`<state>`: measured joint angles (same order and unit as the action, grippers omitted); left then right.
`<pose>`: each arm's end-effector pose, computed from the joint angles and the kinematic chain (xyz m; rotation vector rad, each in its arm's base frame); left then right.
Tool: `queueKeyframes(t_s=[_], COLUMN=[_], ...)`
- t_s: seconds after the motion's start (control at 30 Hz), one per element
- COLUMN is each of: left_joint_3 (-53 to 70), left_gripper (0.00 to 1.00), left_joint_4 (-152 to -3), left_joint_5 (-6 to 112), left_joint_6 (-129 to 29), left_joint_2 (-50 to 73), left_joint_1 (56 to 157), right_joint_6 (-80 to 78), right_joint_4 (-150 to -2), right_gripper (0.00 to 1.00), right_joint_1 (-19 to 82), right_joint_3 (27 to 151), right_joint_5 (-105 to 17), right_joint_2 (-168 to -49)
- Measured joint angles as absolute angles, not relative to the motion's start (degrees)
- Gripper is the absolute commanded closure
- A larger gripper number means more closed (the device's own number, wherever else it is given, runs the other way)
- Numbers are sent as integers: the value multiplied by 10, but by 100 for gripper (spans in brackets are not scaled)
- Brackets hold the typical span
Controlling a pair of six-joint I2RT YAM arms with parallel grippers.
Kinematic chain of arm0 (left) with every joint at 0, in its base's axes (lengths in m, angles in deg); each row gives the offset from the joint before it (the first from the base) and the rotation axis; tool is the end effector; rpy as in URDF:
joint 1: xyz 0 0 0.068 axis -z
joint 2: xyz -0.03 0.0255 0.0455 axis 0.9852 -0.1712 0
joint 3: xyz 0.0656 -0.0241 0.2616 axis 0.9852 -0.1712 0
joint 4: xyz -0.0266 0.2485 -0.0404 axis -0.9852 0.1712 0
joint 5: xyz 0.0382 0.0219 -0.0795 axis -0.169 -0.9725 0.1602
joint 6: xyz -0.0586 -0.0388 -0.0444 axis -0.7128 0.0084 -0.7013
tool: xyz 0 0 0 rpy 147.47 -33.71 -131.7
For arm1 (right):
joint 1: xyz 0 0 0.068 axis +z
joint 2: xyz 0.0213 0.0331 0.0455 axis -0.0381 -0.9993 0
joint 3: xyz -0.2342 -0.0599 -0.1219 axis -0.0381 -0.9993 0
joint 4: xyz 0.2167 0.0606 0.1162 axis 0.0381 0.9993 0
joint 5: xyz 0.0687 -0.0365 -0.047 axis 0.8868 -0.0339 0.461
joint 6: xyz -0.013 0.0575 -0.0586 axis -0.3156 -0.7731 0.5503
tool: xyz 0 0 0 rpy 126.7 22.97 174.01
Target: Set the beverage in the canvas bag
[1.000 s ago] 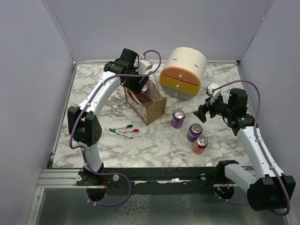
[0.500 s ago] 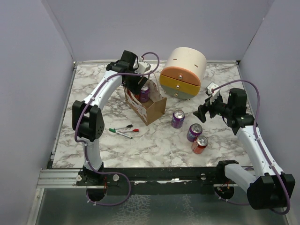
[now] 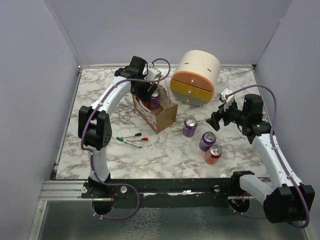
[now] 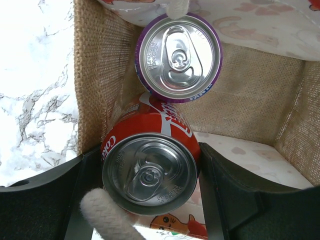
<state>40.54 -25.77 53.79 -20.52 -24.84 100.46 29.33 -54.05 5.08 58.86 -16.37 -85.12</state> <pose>0.4072 -0.1629 0.2591 0.8927 2.4151 -0.2216 0.2294 0.0537 0.2675 -0.8062 1.9233 0.4498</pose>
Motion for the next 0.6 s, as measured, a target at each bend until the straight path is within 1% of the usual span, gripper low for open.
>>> queueKeyframes(t_s=[0.13, 0.3, 0.6], left_joint_3=[396, 395, 391], left_gripper=[77, 66, 60], left_joint_4=[-266, -270, -274], left_joint_5=[542, 543, 543], left_joint_6=[-198, -191, -190], left_joint_2=[-251, -258, -273], left_joint_1=[1005, 1005, 1005], right_joint_6=[293, 293, 293], right_joint_4=[-541, -541, -541], right_gripper=[0, 0, 0], right_joint_1=[51, 51, 51], right_joint_3=[589, 589, 589], right_joint_5=[-164, -164, -164], right_joint_2=[-851, -851, -851])
